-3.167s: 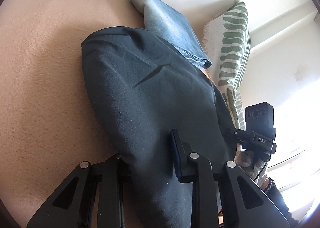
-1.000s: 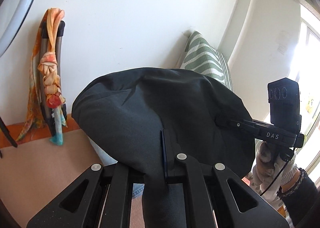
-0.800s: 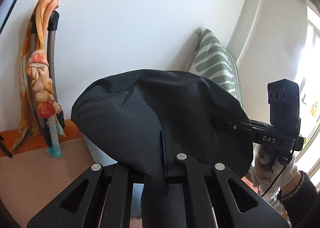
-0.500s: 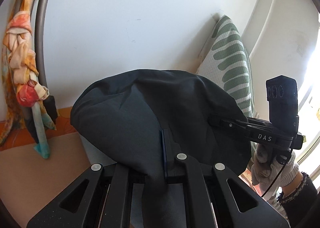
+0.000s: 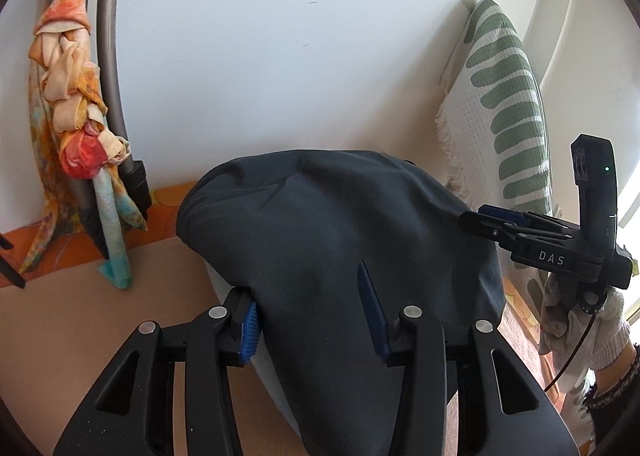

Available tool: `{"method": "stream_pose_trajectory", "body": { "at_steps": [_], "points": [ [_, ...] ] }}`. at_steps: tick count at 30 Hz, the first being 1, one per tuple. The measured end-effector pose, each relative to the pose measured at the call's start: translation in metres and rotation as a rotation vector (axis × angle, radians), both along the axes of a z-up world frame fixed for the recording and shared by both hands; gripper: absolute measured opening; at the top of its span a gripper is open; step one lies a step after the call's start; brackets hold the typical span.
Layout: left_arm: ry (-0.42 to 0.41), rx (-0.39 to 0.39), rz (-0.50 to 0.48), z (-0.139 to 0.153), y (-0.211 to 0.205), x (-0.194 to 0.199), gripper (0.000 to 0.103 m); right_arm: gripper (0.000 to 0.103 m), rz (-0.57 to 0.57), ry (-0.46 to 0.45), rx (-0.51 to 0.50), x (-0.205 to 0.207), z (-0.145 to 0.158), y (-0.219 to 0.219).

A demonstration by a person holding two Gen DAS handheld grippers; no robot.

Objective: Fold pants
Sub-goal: 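Lift the folded pants with both grippers and lower them onto the folded jeans, then open both grippers and withdraw them from the stacked pants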

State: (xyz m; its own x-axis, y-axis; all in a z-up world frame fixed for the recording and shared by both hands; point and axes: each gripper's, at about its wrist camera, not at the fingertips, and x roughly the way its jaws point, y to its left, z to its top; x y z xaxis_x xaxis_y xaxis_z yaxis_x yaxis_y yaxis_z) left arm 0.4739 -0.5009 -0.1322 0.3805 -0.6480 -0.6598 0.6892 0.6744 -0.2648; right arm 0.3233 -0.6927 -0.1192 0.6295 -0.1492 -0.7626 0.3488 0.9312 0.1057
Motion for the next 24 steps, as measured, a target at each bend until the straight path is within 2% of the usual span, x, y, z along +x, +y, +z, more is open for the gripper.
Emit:
{"method": "stream_pose_trajectory", "body": {
  "at_steps": [3, 9, 13, 17, 24],
  "points": [
    [0.001, -0.002, 0.026, 0.006, 0.007, -0.004, 0.057, 0.069, -0.020, -0.020, -0.004, -0.008, 0.010, 0.006],
    [-0.049, -0.016, 0.053, 0.030, 0.028, -0.023, 0.069, 0.079, -0.029, -0.049, -0.041, -0.021, 0.037, 0.034],
    [-0.080, -0.028, 0.074, 0.048, 0.049, -0.038, 0.072, 0.086, -0.046, -0.076, -0.060, -0.031, 0.056, 0.055],
    [-0.119, -0.031, 0.082, 0.068, 0.069, -0.055, 0.077, 0.088, -0.051, -0.080, -0.100, -0.041, 0.077, 0.078],
    [-0.192, -0.040, 0.091, 0.102, 0.106, -0.098, 0.078, 0.093, -0.060, -0.123, -0.140, -0.070, 0.124, 0.121]
  ]
}}
